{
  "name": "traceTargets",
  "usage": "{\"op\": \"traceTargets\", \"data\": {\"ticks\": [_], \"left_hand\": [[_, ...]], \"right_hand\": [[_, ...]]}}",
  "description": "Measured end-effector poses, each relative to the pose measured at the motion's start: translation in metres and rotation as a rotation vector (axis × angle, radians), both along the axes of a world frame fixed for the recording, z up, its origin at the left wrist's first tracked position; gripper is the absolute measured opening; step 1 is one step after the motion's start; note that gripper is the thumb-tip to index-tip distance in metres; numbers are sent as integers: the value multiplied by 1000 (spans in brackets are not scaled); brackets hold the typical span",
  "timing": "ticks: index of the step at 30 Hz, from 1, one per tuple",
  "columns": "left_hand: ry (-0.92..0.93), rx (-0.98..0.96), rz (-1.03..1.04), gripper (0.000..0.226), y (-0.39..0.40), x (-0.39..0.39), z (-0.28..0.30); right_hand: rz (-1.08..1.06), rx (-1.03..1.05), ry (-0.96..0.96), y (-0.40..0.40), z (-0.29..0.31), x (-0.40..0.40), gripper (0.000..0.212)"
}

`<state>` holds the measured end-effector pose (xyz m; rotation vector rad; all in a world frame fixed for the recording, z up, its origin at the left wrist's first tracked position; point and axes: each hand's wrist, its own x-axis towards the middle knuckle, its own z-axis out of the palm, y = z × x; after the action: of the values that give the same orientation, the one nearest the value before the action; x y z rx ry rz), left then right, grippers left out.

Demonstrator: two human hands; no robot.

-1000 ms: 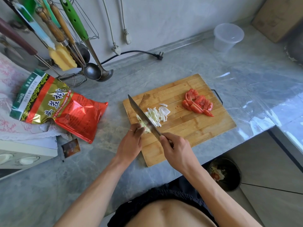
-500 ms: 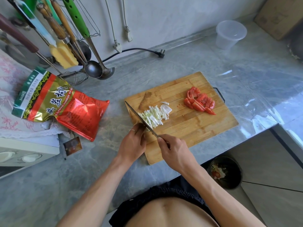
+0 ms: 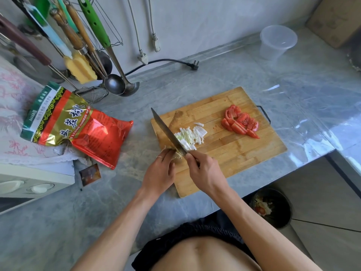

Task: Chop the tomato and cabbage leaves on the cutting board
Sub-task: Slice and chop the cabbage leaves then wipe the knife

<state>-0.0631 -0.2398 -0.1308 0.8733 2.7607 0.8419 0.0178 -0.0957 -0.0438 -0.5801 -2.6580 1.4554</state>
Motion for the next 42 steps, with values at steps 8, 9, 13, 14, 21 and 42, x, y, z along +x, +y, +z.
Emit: {"op": "traceTargets", "data": {"ticks": [8,9,13,14,21,42], "left_hand": [[125,-44,-90,44,-9,-2,-2],[137,-45,-96,44,-9,-1,0],[144,-27,-95,35,-7,2,4],[127,-25,-87,38,-7,2,4],[71,-29,-66,39,-7,1,6],[17,56,-34,36,-10,4,1]], "right_hand": [[32,7,6,8,7,27,39],[39,8,3,7,7,30,39],[48,-4,-4,3,6,35,36],[50,-6,-7,2,6,35,36],[49,-16,-31,2,5,33,36],[-21,-26,-31,7,-6,17,36]]}}
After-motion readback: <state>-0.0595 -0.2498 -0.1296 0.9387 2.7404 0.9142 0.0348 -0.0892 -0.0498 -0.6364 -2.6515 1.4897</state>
